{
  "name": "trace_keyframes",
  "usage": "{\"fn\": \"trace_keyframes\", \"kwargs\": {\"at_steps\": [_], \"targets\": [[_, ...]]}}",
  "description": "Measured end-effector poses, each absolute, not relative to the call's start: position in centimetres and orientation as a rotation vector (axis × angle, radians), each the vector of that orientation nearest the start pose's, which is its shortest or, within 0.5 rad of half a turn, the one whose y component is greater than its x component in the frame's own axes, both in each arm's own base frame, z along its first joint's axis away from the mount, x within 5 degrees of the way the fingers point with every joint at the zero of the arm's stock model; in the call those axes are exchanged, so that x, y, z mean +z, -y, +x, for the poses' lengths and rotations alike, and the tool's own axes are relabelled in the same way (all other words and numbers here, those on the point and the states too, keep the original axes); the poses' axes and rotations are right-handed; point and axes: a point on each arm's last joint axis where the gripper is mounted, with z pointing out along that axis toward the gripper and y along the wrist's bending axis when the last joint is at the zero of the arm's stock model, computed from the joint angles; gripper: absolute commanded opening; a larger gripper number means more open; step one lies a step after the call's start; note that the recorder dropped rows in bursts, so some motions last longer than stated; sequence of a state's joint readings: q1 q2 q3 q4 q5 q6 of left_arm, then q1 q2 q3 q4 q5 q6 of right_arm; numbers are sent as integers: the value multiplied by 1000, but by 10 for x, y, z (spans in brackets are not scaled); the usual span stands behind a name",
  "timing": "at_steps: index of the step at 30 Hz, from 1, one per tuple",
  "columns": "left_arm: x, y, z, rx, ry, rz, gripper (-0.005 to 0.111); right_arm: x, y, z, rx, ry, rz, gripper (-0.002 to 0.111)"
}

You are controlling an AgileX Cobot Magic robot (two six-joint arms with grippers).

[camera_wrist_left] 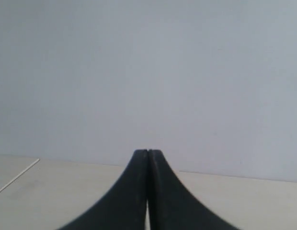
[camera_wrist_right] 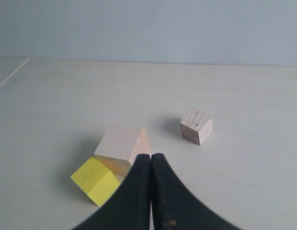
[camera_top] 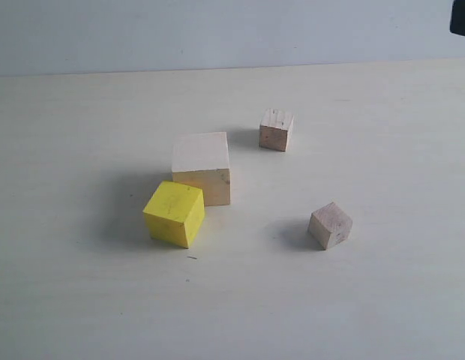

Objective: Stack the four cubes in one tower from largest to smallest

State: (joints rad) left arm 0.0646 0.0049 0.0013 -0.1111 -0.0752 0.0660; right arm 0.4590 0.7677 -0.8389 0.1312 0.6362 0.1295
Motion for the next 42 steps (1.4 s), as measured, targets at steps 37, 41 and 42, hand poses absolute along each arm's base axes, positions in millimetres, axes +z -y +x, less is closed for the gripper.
{"fn": "trace_keyframes", "kwargs": {"at_steps": [37, 41, 42], "targets": [[304, 97, 143, -439, -1730, 520, 0, 352, -21, 51, 324, -2036, -310, 0], [288, 120, 150, -458, -1826, 628, 0, 336, -20, 49, 313, -2083, -315, 0], [284, 123, 152, -458, -1843, 642, 0, 332, -19, 49, 309, -2092, -315, 0]]}}
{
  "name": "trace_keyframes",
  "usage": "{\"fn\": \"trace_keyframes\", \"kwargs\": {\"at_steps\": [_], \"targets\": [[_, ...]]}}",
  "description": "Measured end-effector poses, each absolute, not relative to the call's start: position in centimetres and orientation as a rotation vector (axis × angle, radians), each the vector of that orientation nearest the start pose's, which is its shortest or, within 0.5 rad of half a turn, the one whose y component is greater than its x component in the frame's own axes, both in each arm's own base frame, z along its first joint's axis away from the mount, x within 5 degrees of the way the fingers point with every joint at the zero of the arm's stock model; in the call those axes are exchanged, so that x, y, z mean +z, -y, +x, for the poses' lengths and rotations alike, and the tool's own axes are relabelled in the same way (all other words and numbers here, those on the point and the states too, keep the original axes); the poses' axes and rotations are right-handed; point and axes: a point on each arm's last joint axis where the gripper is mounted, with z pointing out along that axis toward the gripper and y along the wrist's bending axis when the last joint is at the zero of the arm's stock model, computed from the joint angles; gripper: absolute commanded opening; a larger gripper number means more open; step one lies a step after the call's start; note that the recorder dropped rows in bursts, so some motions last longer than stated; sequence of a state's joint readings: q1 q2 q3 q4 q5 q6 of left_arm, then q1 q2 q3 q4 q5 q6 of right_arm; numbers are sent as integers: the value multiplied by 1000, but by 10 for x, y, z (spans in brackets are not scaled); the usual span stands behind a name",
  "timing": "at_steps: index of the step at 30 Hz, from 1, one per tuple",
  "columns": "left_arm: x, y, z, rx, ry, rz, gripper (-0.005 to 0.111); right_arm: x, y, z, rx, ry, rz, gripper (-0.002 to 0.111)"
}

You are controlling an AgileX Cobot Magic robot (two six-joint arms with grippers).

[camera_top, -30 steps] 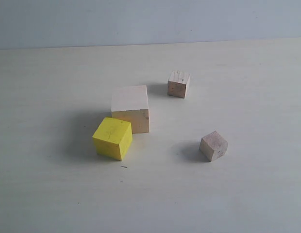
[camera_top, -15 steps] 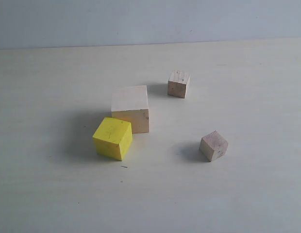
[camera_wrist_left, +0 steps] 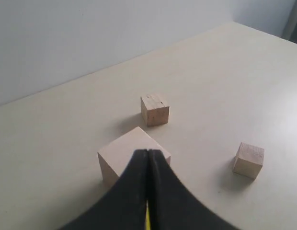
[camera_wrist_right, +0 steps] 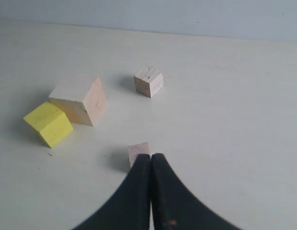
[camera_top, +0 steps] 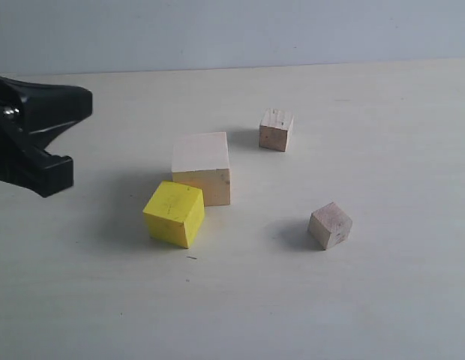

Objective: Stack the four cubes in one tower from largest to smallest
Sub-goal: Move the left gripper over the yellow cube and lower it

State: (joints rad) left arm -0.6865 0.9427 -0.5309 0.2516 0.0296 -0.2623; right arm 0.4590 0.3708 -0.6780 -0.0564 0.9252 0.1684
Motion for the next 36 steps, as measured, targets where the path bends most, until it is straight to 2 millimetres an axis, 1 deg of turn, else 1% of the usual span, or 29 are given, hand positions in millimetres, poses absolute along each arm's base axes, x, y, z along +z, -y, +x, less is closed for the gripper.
{"fn": "trace_keyframes", "kwargs": {"at_steps": [2, 7, 8, 10, 12, 14, 17, 18, 19, 24, 29, 36], "targets": [[281, 127, 154, -463, -1843, 652, 0, 326, -19, 49, 296, -2105, -318, 0], [281, 132, 158, -506, -1808, 634, 0, 315, -19, 51, 270, -2139, -327, 0], [282, 133, 158, -522, -1814, 614, 1, 314, -19, 51, 269, -2144, -328, 0], [281, 133, 158, -544, -1828, 586, 8, 313, -19, 52, 268, -2142, -329, 0], [280, 133, 159, -537, -1867, 573, 19, 312, -19, 52, 266, -2137, -329, 0], [282, 132, 161, -515, -1914, 564, 37, 311, -20, 53, 270, -2125, -328, 0], [283, 132, 165, -456, -2010, 563, 72, 310, -20, 54, 272, -2118, -328, 0], [285, 132, 167, -440, -2036, 561, 81, 310, -20, 54, 273, -2116, -328, 0], [285, 133, 169, -429, -2064, 553, 84, 310, -21, 54, 273, -2115, -328, 0], [282, 141, 182, -396, -2195, 497, 83, 310, -21, 54, 277, -2116, -321, 0], [271, 154, 199, -366, -2273, 492, 83, 310, -21, 54, 278, -2116, -319, 0], [243, 176, 227, -276, -2437, 505, 83, 310, -21, 54, 280, -2117, -317, 0]]}}
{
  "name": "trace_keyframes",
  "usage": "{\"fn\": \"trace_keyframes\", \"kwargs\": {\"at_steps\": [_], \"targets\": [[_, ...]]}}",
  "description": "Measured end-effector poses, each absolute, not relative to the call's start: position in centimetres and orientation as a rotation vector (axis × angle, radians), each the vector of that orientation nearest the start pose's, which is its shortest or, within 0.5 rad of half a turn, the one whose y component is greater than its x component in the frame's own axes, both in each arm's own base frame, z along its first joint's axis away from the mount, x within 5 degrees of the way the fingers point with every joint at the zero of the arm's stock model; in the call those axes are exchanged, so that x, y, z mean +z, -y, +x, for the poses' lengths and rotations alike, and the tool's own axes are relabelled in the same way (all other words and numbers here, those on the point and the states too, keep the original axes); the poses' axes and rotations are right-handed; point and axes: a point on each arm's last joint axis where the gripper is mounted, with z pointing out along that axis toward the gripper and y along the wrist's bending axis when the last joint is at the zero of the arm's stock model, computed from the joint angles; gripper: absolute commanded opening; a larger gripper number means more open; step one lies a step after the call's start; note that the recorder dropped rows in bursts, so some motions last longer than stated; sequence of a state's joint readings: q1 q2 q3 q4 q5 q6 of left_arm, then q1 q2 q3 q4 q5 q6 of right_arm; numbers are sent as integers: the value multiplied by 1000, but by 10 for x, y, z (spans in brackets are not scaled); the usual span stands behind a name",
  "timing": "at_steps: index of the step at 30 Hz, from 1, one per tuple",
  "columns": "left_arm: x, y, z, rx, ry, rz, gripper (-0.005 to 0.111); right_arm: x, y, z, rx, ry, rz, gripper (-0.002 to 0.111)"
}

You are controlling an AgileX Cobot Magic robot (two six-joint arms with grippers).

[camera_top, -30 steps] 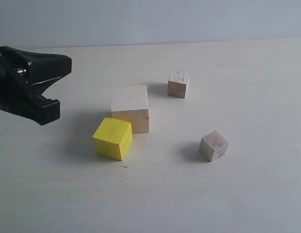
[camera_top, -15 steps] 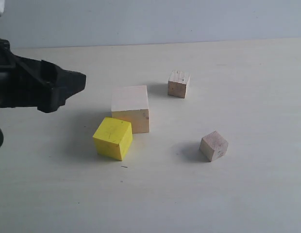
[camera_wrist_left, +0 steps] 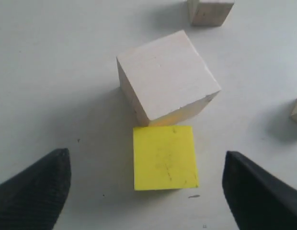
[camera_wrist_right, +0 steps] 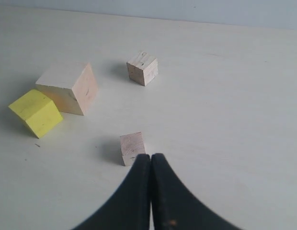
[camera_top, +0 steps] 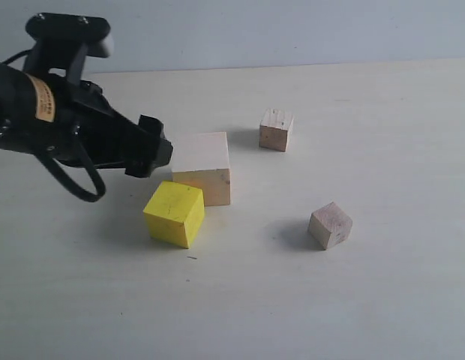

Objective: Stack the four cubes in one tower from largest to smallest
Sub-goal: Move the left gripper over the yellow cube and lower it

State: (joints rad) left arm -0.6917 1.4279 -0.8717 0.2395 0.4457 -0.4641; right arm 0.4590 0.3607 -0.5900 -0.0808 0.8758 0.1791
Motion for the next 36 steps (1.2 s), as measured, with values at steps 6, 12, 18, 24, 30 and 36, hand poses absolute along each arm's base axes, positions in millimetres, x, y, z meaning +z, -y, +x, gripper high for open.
{"fn": "trace_keyframes", "kwargs": {"at_steps": [6, 12, 18, 24, 30, 36], "targets": [[222, 191, 245, -224, -2546, 500, 83, 310, -21, 54, 280, -2117, -317, 0], [210, 207, 245, -237, -2601, 525, 83, 310, -21, 54, 282, -2117, -316, 0], [207, 214, 243, -253, -2598, 546, 83, 310, -21, 54, 282, -2117, -316, 0], [208, 214, 243, -258, -2591, 545, 83, 309, -21, 54, 282, -2119, -317, 0], [202, 220, 250, -237, -2617, 549, 83, 309, -21, 54, 293, -2121, -315, 0], [178, 231, 262, -183, -2684, 566, 83, 309, -22, 54, 305, -2123, -313, 0]]}}
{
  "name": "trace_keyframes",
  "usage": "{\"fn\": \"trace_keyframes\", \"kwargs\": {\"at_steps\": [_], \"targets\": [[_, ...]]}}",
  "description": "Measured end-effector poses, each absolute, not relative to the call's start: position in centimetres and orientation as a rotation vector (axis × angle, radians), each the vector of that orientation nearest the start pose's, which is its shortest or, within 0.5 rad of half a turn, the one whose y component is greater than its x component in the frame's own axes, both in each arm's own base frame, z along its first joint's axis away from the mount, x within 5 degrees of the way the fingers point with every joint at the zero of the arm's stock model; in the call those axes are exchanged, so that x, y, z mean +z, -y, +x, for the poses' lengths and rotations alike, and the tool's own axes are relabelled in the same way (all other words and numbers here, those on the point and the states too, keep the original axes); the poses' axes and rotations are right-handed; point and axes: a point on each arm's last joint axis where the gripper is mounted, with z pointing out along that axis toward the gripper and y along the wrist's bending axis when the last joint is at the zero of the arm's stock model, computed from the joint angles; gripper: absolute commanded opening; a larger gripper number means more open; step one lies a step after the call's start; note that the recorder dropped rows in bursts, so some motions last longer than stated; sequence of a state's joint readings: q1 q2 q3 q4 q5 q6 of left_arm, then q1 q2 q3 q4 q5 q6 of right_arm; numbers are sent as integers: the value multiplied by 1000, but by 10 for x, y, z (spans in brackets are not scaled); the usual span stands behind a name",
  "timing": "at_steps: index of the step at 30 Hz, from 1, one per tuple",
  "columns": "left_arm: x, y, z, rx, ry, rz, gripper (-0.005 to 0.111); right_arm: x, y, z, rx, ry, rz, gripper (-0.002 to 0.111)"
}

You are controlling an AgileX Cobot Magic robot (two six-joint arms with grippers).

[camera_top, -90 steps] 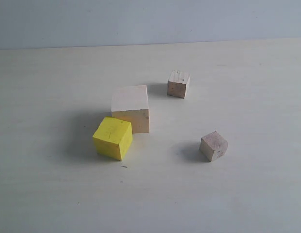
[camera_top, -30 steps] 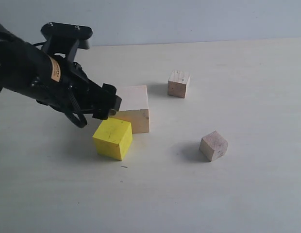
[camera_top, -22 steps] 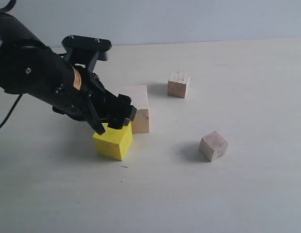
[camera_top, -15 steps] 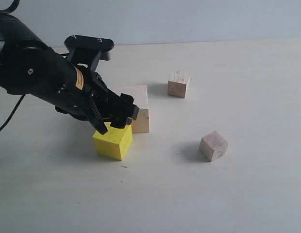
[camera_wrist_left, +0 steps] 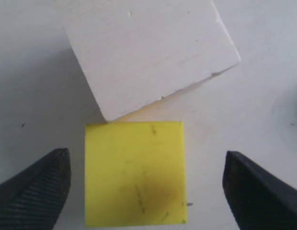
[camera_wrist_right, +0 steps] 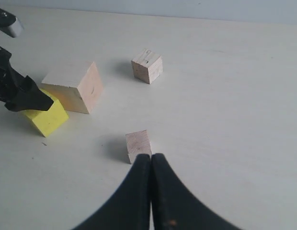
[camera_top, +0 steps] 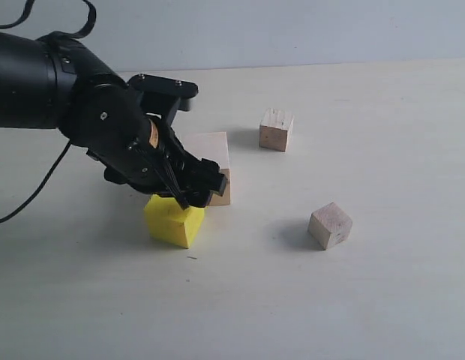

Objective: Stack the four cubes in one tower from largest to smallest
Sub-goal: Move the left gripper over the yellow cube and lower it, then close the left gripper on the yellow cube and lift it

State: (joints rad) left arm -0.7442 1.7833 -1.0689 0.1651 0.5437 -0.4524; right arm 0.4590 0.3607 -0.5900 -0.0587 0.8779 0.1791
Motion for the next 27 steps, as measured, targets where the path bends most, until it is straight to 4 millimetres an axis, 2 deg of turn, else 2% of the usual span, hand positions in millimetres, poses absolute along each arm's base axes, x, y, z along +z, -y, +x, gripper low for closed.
{"fn": "trace_keyframes", "kwargs": {"at_steps": [4, 18, 20, 21, 23, 26, 27], "targets": [[165, 232, 264, -154, -2719, 578, 83, 309, -22, 54, 305, -2123, -313, 0], [142, 234, 267, -103, -2760, 614, 81, 309, -22, 54, 309, -2124, -312, 0], [140, 235, 268, -106, -2753, 618, 73, 309, -22, 53, 309, -2122, -312, 0], [141, 236, 268, -113, -2746, 618, 65, 309, -22, 53, 309, -2122, -312, 0], [141, 236, 269, -118, -2739, 619, 45, 310, -22, 53, 310, -2120, -311, 0], [141, 236, 269, -117, -2739, 619, 0, 309, -22, 53, 309, -2122, -312, 0], [141, 236, 269, -113, -2743, 619, 2, 308, -22, 53, 308, -2126, -312, 0]]}}
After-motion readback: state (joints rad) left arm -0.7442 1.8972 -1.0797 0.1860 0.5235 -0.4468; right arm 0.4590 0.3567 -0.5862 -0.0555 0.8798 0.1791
